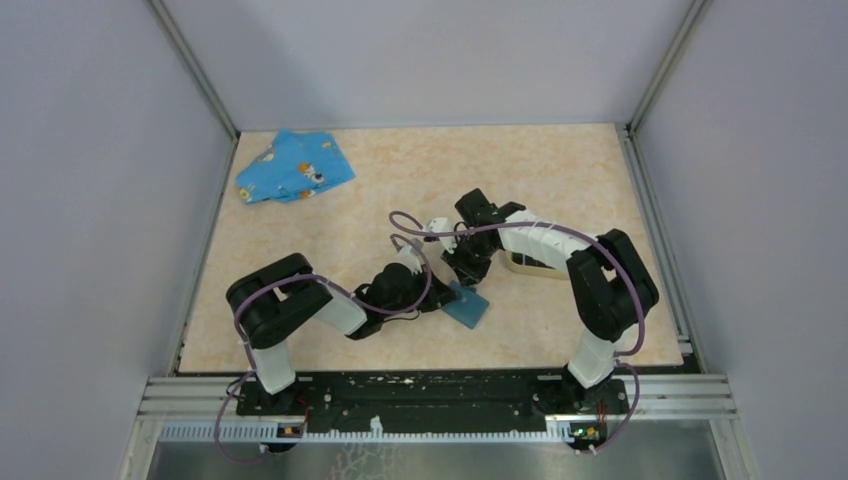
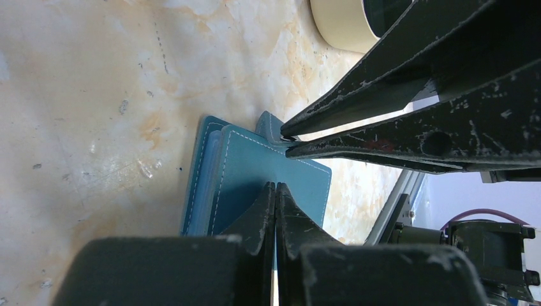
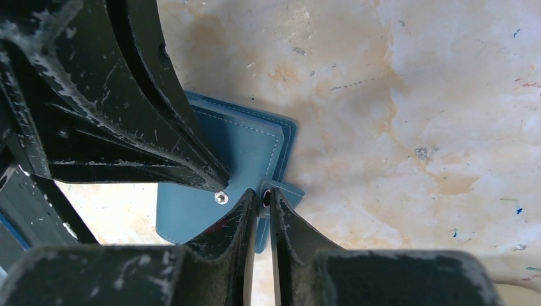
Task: Put the credit cards into the card holder
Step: Close the card holder at the center of the board.
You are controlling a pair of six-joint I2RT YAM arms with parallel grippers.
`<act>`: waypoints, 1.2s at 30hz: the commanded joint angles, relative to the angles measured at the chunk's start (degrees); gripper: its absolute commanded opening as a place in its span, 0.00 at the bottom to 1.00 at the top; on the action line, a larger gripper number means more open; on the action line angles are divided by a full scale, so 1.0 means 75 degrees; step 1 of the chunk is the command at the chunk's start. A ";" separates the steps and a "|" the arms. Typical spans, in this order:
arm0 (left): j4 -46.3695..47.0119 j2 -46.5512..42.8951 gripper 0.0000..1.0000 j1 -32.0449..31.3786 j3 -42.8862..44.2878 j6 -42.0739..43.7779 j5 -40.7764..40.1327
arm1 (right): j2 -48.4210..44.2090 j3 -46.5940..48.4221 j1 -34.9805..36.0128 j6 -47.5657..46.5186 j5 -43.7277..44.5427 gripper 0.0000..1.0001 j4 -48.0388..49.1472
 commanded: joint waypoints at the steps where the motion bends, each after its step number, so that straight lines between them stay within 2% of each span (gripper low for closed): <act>1: -0.0739 0.0306 0.00 -0.0001 -0.0239 0.0105 0.0067 | -0.0270 0.0303 0.0104 0.0071 -0.0185 0.13 0.0040; 3: -0.0739 0.0300 0.00 -0.0001 -0.0244 0.0106 0.0072 | -0.0280 0.0249 0.0050 0.0083 -0.0368 0.14 0.0023; 7: -0.0718 0.0295 0.00 -0.0001 -0.0256 0.0096 0.0067 | -0.0282 0.0197 -0.0063 0.0155 -0.0436 0.23 0.0094; 23: -0.0704 0.0329 0.00 -0.0001 -0.0233 0.0108 0.0090 | -0.0336 0.0267 -0.0074 0.0385 -0.0398 0.23 0.0269; 26: -0.0704 0.0330 0.00 0.0001 -0.0233 0.0108 0.0095 | -0.0322 0.0258 -0.0079 0.0411 -0.0360 0.19 0.0307; 33: -0.0707 0.0329 0.00 -0.0001 -0.0244 0.0108 0.0075 | -0.0424 0.0127 -0.0085 0.0416 -0.0175 0.00 0.0403; 36: -0.0699 0.0304 0.00 0.0001 -0.0255 0.0108 0.0073 | -0.0558 0.0044 -0.0160 0.0397 -0.0199 0.00 0.0389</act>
